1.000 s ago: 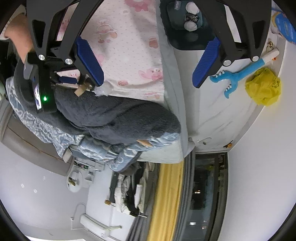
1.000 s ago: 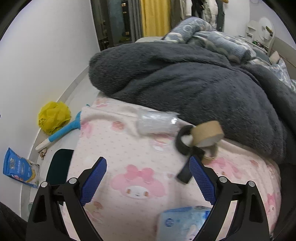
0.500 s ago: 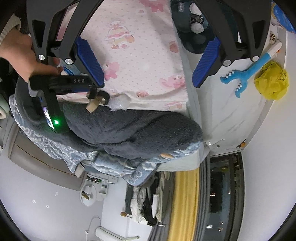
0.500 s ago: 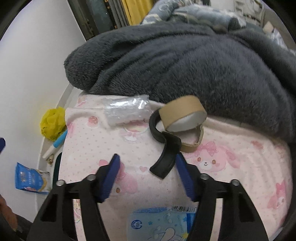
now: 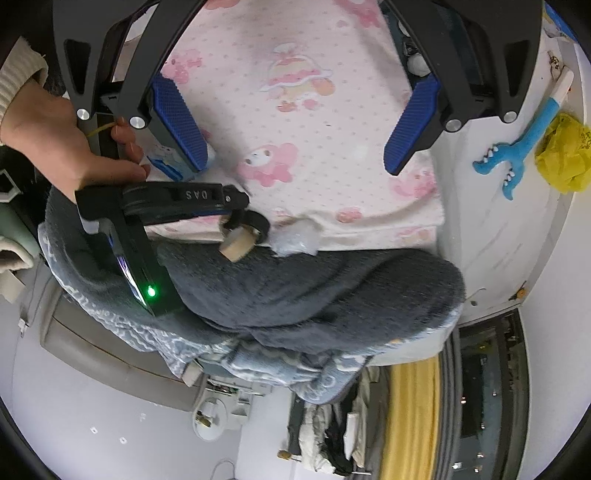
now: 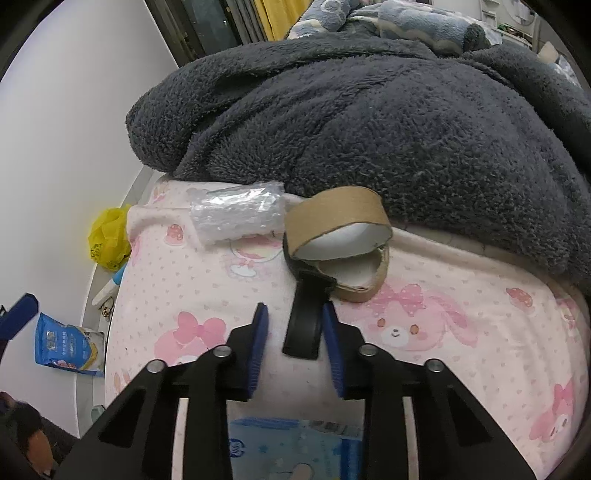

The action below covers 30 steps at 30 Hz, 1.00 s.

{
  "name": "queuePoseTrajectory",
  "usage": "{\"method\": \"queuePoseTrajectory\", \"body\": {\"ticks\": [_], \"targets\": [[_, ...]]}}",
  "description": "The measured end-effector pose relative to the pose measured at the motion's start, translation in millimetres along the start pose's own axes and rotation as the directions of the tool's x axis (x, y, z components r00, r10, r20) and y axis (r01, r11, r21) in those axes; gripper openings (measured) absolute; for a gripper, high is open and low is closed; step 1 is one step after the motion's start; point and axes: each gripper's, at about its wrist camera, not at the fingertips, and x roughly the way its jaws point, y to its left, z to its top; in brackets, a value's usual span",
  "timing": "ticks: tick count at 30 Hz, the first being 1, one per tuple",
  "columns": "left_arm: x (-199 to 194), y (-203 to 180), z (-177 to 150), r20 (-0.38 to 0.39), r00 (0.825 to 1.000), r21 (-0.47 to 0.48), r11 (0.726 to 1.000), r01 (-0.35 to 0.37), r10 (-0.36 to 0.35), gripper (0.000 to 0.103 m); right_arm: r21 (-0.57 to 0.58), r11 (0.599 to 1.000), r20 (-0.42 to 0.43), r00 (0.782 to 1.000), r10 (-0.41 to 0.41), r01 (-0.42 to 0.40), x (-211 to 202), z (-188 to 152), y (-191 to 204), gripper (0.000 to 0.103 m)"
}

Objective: Collect trash
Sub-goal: 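Grasp the black strap with the right tool while the left tool grasps the blue tissue pack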

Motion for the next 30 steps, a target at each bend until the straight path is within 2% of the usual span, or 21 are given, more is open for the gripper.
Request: {"method": "queuePoseTrajectory", "body": {"ticks": [7, 19, 25, 30], "targets": [[17.8, -19.4, -1.4, -0.041, 0.998, 0.024, 0.999, 0.037, -0.036, 0.098, -0.023, 0.999, -0.021, 0.999, 0.036, -0.037, 0.7, -6.0, -12.3, 0.021], [43.4, -55.8, -9.3, -0.118, 0.988, 0.072, 0.992, 0.107, -0.098, 0.098, -0.022, 0.992, 0.022, 0.992, 0.121, -0.12, -31.1, -5.2, -33.6, 0.02], [64.3, -75.0, -17.3, -0.171, 0.978, 0.059, 0.989, 0.133, -0.122, 0.098, -0.017, 0.991, 0.046, 0.99, 0.133, -0.132, -54.1, -7.4, -54.4, 0.02], [74.1, -86.3, -19.1, -0.18, 0.974, 0.039, 0.989, 0.144, -0.134, 0.098, -0.001, 0.991, 0.071, 0.988, 0.135, -0.135, -69.3, -9.7, -70.6, 0.02]]}}
